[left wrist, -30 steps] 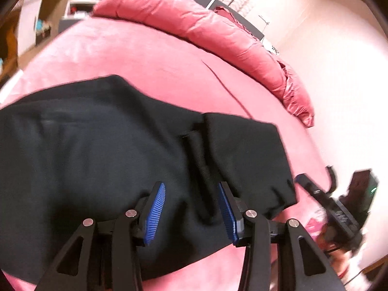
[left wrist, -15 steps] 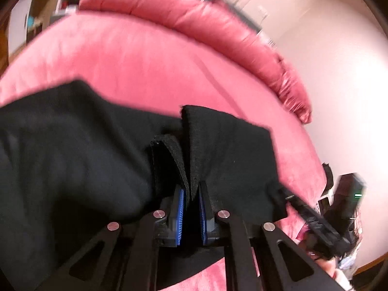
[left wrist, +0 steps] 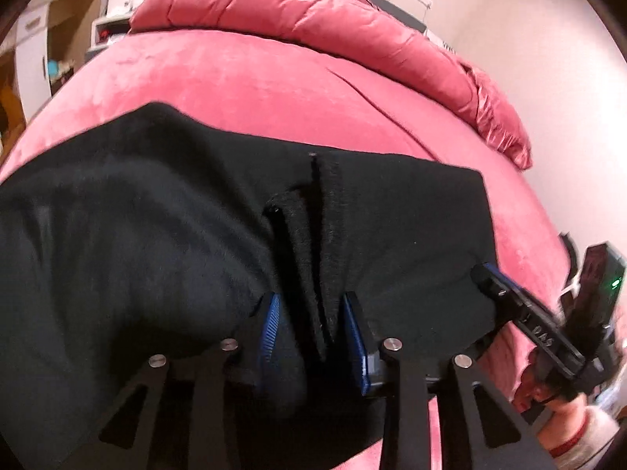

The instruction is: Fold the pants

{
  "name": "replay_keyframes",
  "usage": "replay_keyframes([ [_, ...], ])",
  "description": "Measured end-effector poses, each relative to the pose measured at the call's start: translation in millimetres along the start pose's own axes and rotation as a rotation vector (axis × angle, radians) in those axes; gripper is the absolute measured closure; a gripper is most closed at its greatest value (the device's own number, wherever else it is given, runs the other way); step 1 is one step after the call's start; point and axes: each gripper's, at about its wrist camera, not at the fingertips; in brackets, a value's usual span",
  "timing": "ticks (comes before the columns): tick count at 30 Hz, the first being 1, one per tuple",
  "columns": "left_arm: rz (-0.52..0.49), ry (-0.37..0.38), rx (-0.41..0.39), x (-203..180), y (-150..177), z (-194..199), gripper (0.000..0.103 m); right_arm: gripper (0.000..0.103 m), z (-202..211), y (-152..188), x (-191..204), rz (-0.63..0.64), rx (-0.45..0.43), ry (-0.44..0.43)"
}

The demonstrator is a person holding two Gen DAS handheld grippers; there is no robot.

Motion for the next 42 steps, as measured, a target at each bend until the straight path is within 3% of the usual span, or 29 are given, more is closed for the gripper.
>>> replay_keyframes([
  [7,0.028,0.031,-0.012,12.9,12.5,20.9,0.063,0.071,4.4,5.4,9.4,0.045,-0.029,0.031],
  [11,0.047,0.032,-0.058,26.8,22.4,52.8,0.065,0.07,17.1,4.1,24.7,0.12,-0.069,0.063],
  [15,0.045,-0.013,-0.115,53.3,39.6,88.9,0.065,0.07,27.7,0.6,47.6,0.201,-0.116,0.027],
  [22,0.223,-0.047,-0.177,109.8,53.1,142.3,0.065,0.07,13.8,0.2,91.6,0.335,-0.052,-0.08],
  [24,0.271,-0.045,-0.183,127.9,55.0,158.1,0.065,0.069,13.4,-2.7,104.4,0.349,-0.023,-0.161],
  [28,0.338,-0.066,-0.226,161.8,57.5,190.6,0.065,0.051,16.5,-13.8,149.9,0.435,-0.006,-0.326],
  [31,0.378,-0.083,-0.206,188.6,56.9,207.8,0.065,0.051,15.8,-14.7,198.7,0.542,0.024,-0.462],
  [34,0.383,-0.091,-0.175,203.2,59.2,221.0,0.065,0.051,-0.8,-15.0,239.9,0.551,0.105,-0.607],
  [37,0.436,-0.104,-0.208,225.4,69.7,242.3,0.065,0.051,-15.3,-6.5,275.5,0.585,0.164,-0.678],
  [40,0.497,-0.117,-0.226,246.2,76.4,254.6,0.065,0.051,-26.9,1.8,300.2,0.636,0.2,-0.699],
  [42,0.487,-0.14,-0.217,251.9,77.5,260.5,0.065,0.051,-31.0,8.1,314.6,0.674,0.211,-0.692],
])
Point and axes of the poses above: each gripper's, at about its wrist camera, not at the fingertips, and z roughly against the way its jaws point, x to its left, y to its underside, and after that the axes turned 8 degrees about z, right-handed
